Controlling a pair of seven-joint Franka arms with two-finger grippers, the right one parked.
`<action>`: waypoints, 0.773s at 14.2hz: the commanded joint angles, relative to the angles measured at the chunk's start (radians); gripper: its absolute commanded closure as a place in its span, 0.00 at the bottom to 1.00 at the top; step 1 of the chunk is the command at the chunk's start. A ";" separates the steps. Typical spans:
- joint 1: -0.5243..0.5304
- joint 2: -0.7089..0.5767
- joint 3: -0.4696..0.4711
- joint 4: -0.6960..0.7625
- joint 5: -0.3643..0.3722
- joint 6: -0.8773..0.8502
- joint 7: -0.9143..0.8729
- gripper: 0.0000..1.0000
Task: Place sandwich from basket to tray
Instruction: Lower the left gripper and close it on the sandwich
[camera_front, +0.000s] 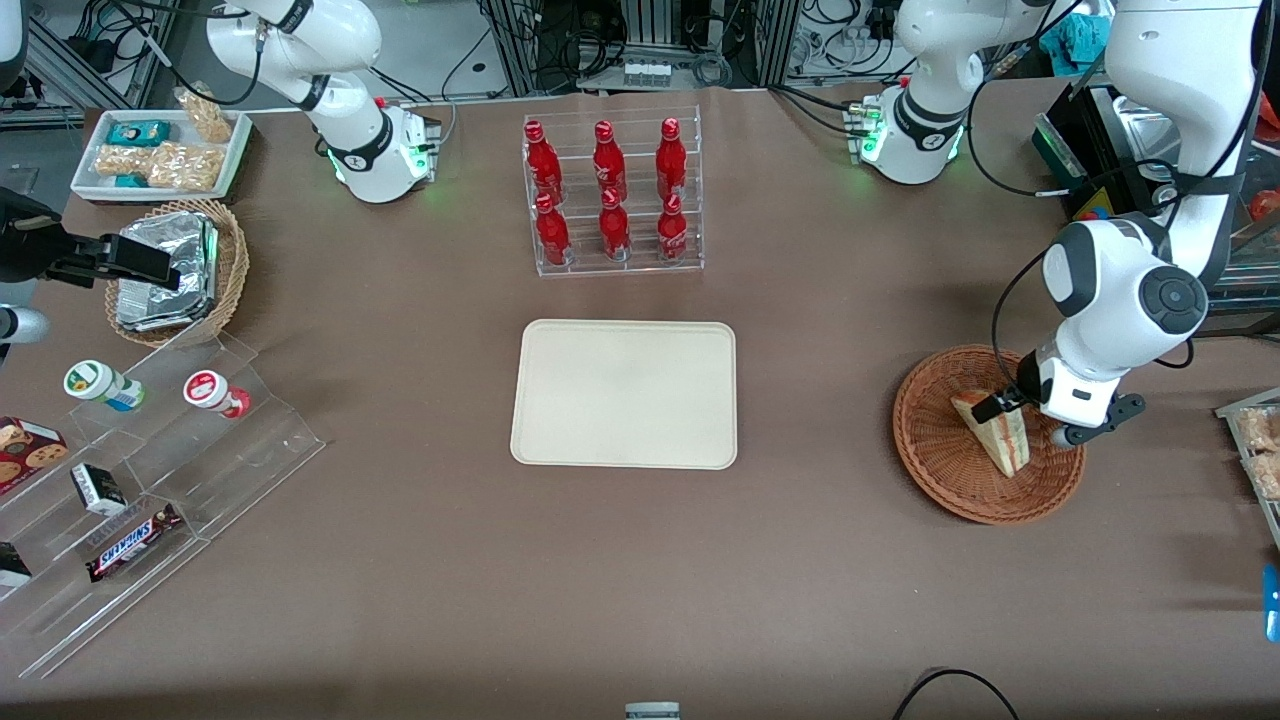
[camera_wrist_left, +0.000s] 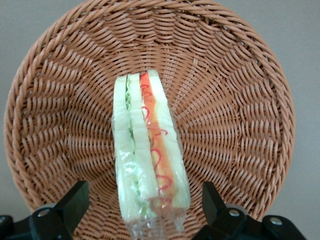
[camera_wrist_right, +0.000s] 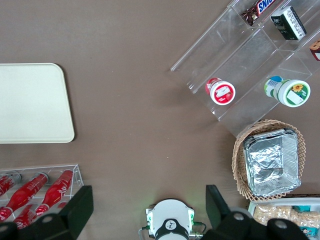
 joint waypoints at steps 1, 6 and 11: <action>-0.001 0.062 -0.003 0.009 0.002 0.074 -0.016 0.05; -0.002 0.061 -0.003 0.015 0.004 0.065 -0.009 0.81; -0.047 -0.014 -0.008 0.034 0.012 -0.103 -0.012 0.83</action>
